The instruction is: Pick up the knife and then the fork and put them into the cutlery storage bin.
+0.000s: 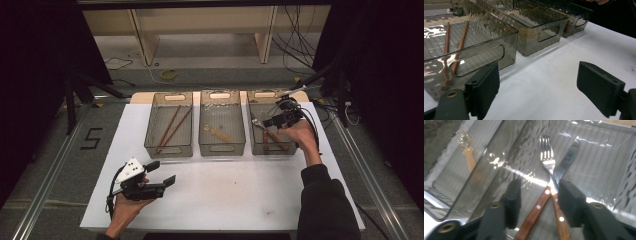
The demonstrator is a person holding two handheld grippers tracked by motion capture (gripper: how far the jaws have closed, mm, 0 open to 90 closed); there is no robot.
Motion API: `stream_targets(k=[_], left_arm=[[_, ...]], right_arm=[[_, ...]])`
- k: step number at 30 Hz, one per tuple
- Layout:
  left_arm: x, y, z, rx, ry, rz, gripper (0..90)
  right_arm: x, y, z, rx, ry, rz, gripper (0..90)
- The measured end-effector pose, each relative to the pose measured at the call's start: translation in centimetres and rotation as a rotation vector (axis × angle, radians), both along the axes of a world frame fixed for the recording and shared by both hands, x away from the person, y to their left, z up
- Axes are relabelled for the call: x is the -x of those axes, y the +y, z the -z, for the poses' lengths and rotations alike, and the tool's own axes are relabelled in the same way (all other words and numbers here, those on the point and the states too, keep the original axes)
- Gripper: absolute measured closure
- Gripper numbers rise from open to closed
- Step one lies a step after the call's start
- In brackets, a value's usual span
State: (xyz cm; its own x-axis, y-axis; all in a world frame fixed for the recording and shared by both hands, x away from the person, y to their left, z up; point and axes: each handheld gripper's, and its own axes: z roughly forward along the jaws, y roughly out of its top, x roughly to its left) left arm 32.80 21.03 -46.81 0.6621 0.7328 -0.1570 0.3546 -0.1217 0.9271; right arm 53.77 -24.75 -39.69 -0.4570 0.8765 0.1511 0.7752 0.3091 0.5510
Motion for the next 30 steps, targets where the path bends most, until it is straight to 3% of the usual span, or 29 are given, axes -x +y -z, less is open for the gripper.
stream_targets(k=[6,10,22,30], left_arm=[[0.0,0.0,0.0,0.001,0.001,-0.001,17.9],[0.0,0.0,0.0,0.001,0.001,0.000,18.0],[0.0,-0.1,0.0,0.000,0.003,0.002,17.9],[0.0,-0.1,0.1,-0.003,0.009,0.005,18.0]], right_arm=[[0.7,0.5,-0.5,-0.024,-0.017,-0.019,33.7],[1.5,0.7,-1.0,-0.055,-0.051,-0.025,29.7],[5.7,1.3,-1.2,-0.117,-0.182,-0.043,26.9],[7.8,1.0,-0.1,-0.164,-0.233,-0.051,26.2]])
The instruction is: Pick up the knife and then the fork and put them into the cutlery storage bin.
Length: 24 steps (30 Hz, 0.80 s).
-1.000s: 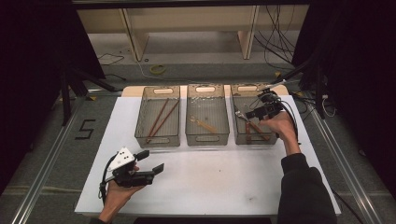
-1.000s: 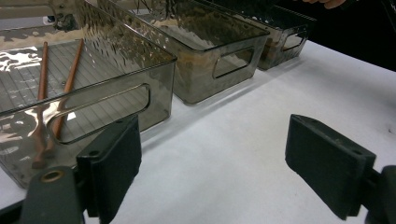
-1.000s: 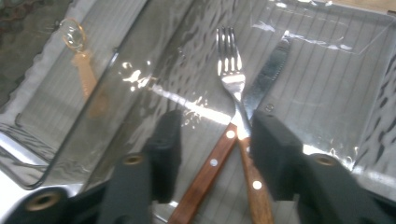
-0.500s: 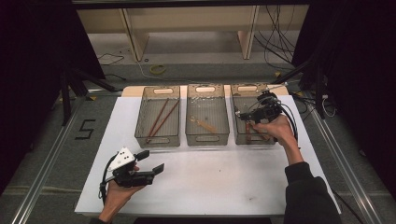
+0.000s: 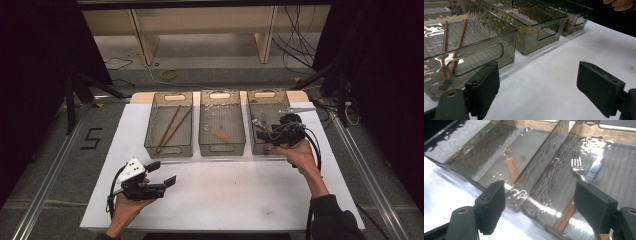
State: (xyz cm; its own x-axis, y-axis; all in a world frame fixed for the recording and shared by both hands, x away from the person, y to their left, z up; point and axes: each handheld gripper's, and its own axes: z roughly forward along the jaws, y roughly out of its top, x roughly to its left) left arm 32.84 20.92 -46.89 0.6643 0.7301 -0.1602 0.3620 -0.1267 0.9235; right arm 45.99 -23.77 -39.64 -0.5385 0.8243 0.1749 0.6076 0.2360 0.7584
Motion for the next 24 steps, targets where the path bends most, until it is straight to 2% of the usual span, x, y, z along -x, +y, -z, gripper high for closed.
stream_targets(k=[3,10,13,16,19,24], left_arm=[[0.0,0.0,0.0,0.000,0.000,0.000,17.9],[-0.1,0.0,0.0,0.002,0.005,0.002,17.9],[-0.1,-0.1,0.0,0.001,0.008,0.004,17.9],[-0.1,-0.1,0.0,-0.004,0.010,0.009,18.0],[-0.1,-0.1,0.1,-0.005,0.016,0.010,17.9],[-0.1,-0.2,0.1,-0.010,0.016,0.015,18.0]], right_arm=[[0.8,0.2,0.2,0.007,-0.007,-0.015,25.6],[2.9,0.7,0.6,-0.032,-0.044,-0.052,24.9],[3.8,1.0,1.0,-0.033,-0.064,-0.068,24.5],[4.6,1.2,1.3,-0.050,-0.066,-0.079,24.5],[5.3,1.3,1.5,-0.057,-0.091,-0.094,24.3],[6.2,1.3,1.9,-0.082,-0.105,-0.120,23.3]])
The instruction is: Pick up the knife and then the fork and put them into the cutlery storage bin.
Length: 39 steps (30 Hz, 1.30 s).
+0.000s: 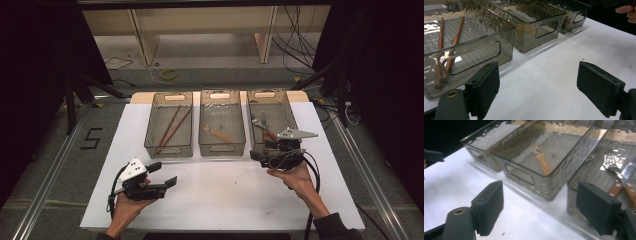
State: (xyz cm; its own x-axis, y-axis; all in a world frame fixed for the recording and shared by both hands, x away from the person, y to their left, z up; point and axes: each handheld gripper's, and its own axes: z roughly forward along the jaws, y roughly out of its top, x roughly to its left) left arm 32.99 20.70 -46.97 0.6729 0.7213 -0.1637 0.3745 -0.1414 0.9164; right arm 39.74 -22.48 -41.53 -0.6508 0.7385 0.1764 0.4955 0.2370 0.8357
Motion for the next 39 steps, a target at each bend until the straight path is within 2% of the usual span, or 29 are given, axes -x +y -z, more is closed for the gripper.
stream_targets(k=[6,15,26,39], left_arm=[[0.1,0.0,0.0,-0.003,0.006,0.008,17.9],[0.1,-0.1,0.1,-0.009,0.011,0.018,17.9],[0.2,-0.2,0.0,-0.013,0.014,0.029,17.9],[0.2,-0.3,0.0,-0.007,0.017,0.036,18.0]], right_arm=[[1.4,0.1,0.6,-0.040,-0.020,-0.018,22.9],[3.3,0.3,1.6,-0.046,-0.039,-0.050,22.4],[5.0,-0.2,2.4,-0.063,-0.063,-0.047,21.3],[6.1,-0.3,3.0,-0.055,-0.091,-0.037,20.0]])
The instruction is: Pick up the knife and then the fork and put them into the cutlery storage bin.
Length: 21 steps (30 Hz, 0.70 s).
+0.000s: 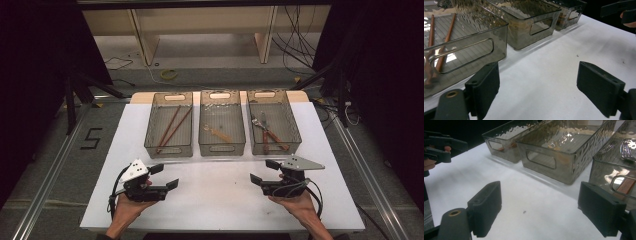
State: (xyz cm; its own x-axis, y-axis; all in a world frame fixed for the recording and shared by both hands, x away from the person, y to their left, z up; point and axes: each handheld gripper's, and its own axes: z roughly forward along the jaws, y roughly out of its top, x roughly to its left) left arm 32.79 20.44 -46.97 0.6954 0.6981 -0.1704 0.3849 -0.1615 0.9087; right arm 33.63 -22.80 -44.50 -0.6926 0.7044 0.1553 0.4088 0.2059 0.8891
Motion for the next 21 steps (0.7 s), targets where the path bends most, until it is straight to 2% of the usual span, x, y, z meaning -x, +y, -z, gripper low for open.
stream_targets(k=[21], left_arm=[[0.2,-0.2,0.0,0.001,0.002,0.007,18.0]], right_arm=[[1.5,-0.7,0.9,0.002,0.000,0.020,18.8]])
